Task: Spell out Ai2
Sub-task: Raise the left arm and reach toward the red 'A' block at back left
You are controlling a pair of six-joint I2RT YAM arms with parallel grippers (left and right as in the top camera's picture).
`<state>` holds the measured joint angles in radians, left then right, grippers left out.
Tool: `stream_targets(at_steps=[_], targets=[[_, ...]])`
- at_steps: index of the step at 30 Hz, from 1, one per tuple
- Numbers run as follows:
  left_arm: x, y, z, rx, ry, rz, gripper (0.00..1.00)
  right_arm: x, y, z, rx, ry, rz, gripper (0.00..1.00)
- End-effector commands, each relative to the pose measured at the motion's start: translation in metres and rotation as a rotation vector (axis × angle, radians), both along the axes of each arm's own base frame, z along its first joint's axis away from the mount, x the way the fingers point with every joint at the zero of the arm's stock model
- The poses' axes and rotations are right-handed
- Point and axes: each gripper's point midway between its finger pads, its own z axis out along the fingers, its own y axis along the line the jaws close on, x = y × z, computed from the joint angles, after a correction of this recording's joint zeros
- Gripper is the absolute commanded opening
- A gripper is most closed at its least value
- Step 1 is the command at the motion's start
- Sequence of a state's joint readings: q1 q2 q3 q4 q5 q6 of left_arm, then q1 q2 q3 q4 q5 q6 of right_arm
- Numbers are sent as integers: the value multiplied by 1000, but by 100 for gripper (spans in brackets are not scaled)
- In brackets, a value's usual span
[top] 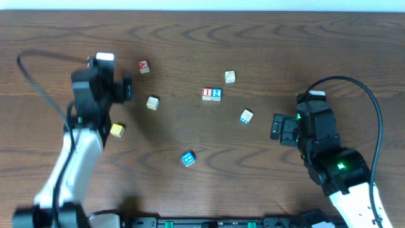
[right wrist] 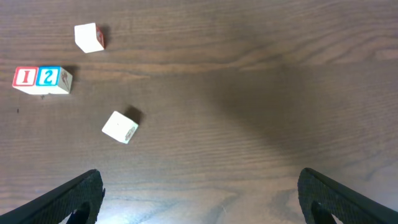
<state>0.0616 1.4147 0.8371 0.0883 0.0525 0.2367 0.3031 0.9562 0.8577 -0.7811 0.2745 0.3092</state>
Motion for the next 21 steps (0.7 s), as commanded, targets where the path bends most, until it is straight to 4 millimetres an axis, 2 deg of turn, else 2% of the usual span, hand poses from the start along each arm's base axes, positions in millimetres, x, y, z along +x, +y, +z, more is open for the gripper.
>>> stream_targets(at_steps=[1,8,11,15,18,21], targets=[[40,2,15,114,4,-71,96,1,-5,0,-17,-3,-10,99],[118,-5,24,111,32,-149,95,1,-5,0,-17,-3,-10,99],[139,-5,19,25,53,-94,95,1,-5,0,-17,-3,-10,99],[149,-14,5,-95,107,-44,95,1,-5,0,-17,-3,-10,99],[144,-32,-4,-148,150,-76,95,1,-5,0,-17,-3,-10,99],[139,-42,-9,-160,179,-100,95,1,-5,0,-17,-3,-10,99]])
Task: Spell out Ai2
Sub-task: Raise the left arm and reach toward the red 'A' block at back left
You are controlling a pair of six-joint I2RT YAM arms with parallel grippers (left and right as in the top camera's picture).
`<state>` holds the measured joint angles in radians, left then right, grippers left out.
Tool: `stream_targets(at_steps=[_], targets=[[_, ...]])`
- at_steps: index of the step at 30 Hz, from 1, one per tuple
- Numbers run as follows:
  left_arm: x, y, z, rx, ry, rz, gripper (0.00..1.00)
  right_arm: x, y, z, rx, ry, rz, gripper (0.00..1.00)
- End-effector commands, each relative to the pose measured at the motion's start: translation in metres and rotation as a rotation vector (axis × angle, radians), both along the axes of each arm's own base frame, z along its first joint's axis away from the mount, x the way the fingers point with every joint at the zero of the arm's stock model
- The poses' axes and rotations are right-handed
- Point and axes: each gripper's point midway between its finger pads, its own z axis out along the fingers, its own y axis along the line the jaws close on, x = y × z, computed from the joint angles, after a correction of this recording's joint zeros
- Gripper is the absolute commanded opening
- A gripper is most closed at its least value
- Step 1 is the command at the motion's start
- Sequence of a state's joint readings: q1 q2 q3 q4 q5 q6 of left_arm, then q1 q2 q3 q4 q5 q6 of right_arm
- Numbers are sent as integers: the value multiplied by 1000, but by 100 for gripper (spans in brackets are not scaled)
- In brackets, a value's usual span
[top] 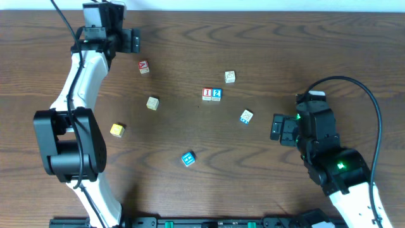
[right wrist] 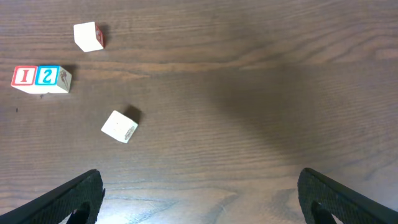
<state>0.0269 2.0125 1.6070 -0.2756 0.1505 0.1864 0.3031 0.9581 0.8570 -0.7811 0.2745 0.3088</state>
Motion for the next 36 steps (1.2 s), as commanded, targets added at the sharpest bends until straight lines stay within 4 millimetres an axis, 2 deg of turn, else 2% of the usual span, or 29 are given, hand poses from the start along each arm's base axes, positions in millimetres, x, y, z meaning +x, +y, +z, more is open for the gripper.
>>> stream_targets(at_steps=[1,7,10,21,23,24,28,29,36], targets=[[2,-17,7,-62,-5,-26,95,1,-5,1,-16,-5,-11,99],[-9,-68,16,-270,5,-244,95,1,-5,1,-16,-5,-11,99],[-14,-80,20,-326,5,-303,95,1,-5,1,-16,-5,-11,99],[-15,-83,22,-345,5,-314,95,1,-5,1,-16,-6,-11,99],[-14,-78,18,-322,15,-286,95,1,-5,1,-16,-5,-11,99],[-14,-74,15,-313,25,-254,95,1,-5,1,-16,-5,-10,99],[-10,-34,-4,-321,105,149,95,1,-5,1,-16,-5,-10,99],[-12,-29,-6,-312,114,196,95,1,-5,1,-16,-5,-11,99],[-17,-33,-14,-128,103,308,96,1,-5,1,-16,-5,-11,99]])
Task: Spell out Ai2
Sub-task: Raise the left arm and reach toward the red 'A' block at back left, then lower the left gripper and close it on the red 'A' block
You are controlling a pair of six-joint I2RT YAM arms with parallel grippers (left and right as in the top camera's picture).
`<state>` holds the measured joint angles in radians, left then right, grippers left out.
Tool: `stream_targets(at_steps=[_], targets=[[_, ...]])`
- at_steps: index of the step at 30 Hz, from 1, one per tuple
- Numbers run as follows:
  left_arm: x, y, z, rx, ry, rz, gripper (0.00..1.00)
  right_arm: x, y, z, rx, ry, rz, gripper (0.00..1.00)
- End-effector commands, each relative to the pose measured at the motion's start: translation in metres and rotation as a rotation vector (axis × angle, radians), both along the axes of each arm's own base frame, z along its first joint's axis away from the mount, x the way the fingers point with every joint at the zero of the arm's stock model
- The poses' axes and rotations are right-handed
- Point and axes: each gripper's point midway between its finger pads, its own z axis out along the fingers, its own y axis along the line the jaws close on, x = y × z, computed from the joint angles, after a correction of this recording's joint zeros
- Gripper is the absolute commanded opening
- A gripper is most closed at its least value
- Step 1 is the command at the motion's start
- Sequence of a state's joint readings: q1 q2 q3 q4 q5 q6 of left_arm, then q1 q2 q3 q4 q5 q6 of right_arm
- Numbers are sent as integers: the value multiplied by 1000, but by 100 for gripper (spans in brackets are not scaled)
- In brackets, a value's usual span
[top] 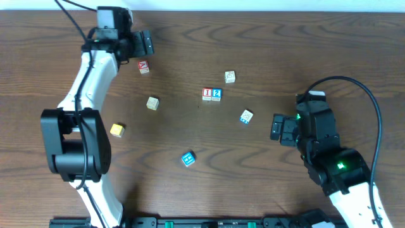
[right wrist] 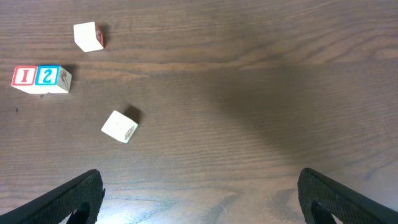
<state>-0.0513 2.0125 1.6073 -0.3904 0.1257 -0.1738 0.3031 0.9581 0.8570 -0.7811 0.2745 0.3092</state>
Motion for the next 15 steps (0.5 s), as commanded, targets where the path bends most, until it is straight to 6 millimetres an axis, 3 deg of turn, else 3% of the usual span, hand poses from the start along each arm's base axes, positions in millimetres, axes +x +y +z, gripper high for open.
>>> stream_targets(at_steps=[1,7,15], targets=[[4,4,6,130,-22,111,95,1,-5,1,-16,-5,-10,99],[0,-2,-7,127,7,205,95,1,-5,1,-16,-5,-10,99],[-10,3,-44,123,110,243,96,1,-5,1,-16,-5,-10,99]])
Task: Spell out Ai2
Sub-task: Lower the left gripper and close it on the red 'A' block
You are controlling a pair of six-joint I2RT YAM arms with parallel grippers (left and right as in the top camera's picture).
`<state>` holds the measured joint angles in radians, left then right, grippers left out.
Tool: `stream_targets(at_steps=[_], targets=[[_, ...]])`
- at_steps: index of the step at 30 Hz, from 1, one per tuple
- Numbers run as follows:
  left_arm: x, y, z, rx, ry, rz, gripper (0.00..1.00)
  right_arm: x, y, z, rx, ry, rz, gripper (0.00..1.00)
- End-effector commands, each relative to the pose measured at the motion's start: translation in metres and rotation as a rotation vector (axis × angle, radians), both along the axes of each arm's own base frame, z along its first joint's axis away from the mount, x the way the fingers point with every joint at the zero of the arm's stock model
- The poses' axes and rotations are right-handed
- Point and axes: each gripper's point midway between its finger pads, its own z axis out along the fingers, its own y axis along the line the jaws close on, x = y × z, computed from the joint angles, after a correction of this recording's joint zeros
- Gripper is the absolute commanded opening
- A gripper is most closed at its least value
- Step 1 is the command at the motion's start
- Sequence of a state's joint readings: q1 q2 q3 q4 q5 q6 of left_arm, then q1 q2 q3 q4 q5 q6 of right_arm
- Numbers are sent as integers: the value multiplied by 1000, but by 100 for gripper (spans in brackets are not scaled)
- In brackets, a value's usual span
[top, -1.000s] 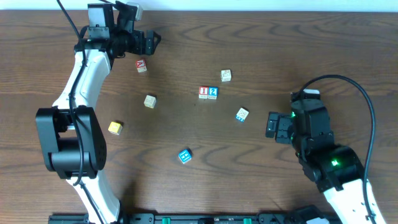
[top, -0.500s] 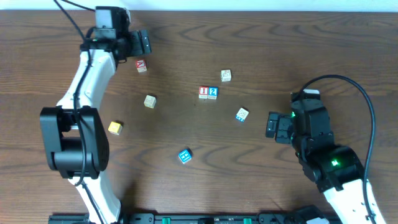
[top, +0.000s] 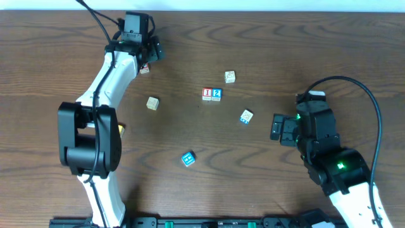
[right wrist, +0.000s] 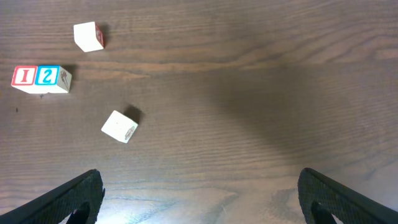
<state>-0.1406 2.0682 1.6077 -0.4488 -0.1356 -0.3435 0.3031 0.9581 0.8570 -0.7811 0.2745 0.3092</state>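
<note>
The red "I" block (top: 207, 94) and blue "2" block (top: 217, 94) stand side by side mid-table, also showing in the right wrist view as the "I" (right wrist: 24, 77) and the "2" (right wrist: 48, 76). The red-lettered "A" block (top: 144, 68) lies at the far left, partly covered by my left gripper (top: 150, 53); the overhead view does not show how its jaws stand. My right gripper (right wrist: 200, 202) is open, wide apart over bare wood at the right (top: 276, 126).
Loose blocks lie scattered: a white one (top: 230, 76), a white-and-blue one (top: 246, 116), a tan one (top: 152, 102), a blue one (top: 188, 158) and a yellow one (top: 119, 129) half under the left arm. The table's far edge runs just behind the left gripper.
My left gripper has shifted right and a little nearer, from beside the "A" block to over it, so it now partly covers the block. The right arm and all blocks are unchanged.
At first my left gripper was at the mid-left, near the tan block. Then it was up at the far edge, left of the "A" block. Then it was just beside that block, and now it is over it. The right arm has stayed still and open.
</note>
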Motion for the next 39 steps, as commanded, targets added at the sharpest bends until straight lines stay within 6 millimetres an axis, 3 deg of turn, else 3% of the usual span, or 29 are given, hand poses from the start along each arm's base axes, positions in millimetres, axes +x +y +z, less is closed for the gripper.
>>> stream_targets(at_steps=[1,16,25,36,37,39], targets=[[0,5,-13,1,30,47,95,1,-5,1,-16,-5,-10,99],[-12,-4,-43,-90,118,99,95,1,-5,1,-16,-5,-10,99],[-6,-6,-55,-105,109,111,96,1,-5,1,-16,-5,-10,99],[-5,5,-54,-52,99,139,100,1,-5,1,-16,-6,-10,99],[-5,6,-55,-47,99,141,94,1,-5,1,-16,-5,-10,99],[-5,8,-54,-38,96,147,92,1,-5,1,-16,-5,-10,99]])
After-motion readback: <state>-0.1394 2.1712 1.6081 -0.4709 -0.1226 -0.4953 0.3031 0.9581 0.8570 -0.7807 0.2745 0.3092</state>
